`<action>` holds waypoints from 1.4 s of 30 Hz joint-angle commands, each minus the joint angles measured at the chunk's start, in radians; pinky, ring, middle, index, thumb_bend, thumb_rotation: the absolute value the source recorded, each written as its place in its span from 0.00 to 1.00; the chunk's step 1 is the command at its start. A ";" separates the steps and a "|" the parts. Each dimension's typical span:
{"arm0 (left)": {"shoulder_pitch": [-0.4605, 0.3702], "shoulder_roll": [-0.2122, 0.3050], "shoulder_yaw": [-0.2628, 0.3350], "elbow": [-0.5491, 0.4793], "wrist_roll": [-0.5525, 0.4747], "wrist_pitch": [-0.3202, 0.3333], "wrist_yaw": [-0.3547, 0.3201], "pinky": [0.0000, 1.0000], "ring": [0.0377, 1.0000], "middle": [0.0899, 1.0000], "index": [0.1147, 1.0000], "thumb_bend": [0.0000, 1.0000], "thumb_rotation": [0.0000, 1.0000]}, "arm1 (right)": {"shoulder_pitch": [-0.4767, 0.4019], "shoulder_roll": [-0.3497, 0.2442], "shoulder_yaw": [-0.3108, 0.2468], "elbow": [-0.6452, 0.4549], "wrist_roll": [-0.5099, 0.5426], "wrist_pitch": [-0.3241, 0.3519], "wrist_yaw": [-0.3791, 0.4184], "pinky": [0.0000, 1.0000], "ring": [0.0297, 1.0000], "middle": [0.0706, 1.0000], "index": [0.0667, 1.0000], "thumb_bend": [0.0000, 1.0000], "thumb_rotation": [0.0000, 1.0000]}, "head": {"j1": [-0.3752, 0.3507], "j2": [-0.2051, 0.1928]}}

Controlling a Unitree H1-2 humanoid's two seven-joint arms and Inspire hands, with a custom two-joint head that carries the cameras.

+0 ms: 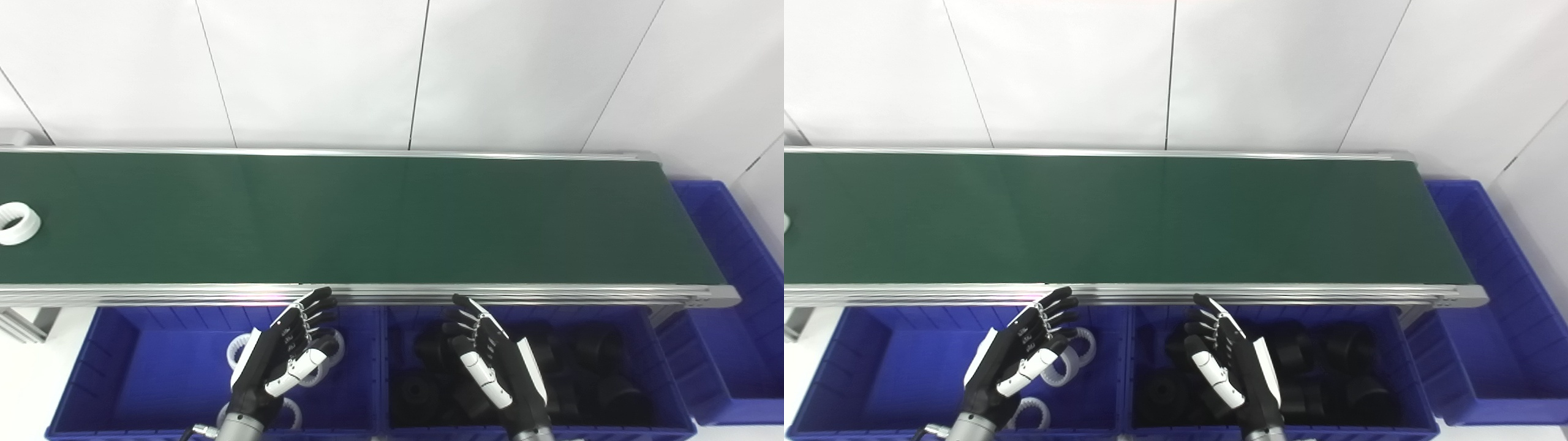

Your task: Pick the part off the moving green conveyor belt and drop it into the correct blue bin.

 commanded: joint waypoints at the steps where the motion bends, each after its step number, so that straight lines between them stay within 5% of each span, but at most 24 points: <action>1: -0.010 -0.015 -0.006 -0.004 -0.011 -0.045 0.000 0.73 0.79 0.80 0.81 0.79 0.45 | -0.012 -0.006 -0.006 -0.011 0.021 -0.073 0.010 0.68 0.75 0.79 0.87 0.58 0.75 | 0.032 -0.012; 12: -0.022 -0.028 -0.011 0.050 0.003 -0.076 0.004 0.70 0.75 0.78 0.77 0.80 0.31 | -0.016 -0.028 -0.022 0.027 0.033 -0.116 0.015 0.67 0.75 0.79 0.89 0.49 0.79 | 0.191 -0.118; 29: -0.044 -0.026 0.000 0.074 0.014 -0.086 0.013 0.67 0.71 0.75 0.74 0.82 0.23 | -0.037 -0.023 -0.025 0.076 0.032 -0.153 0.012 0.66 0.75 0.80 0.89 0.50 0.81 | 0.192 -0.143; 34: -0.065 -0.015 0.014 0.049 0.010 -0.104 0.013 0.66 0.71 0.74 0.73 0.83 0.23 | -0.048 -0.021 -0.025 0.093 0.038 -0.160 0.014 0.66 0.75 0.79 0.89 0.48 0.80 | 0.208 -0.154; 42: -0.173 0.046 0.091 -0.164 0.033 -0.039 0.040 0.57 0.63 0.67 0.70 0.93 0.28 | -0.071 -0.020 -0.026 0.130 0.039 -0.175 0.015 0.65 0.75 0.80 0.90 0.47 0.82 | 0.243 -0.181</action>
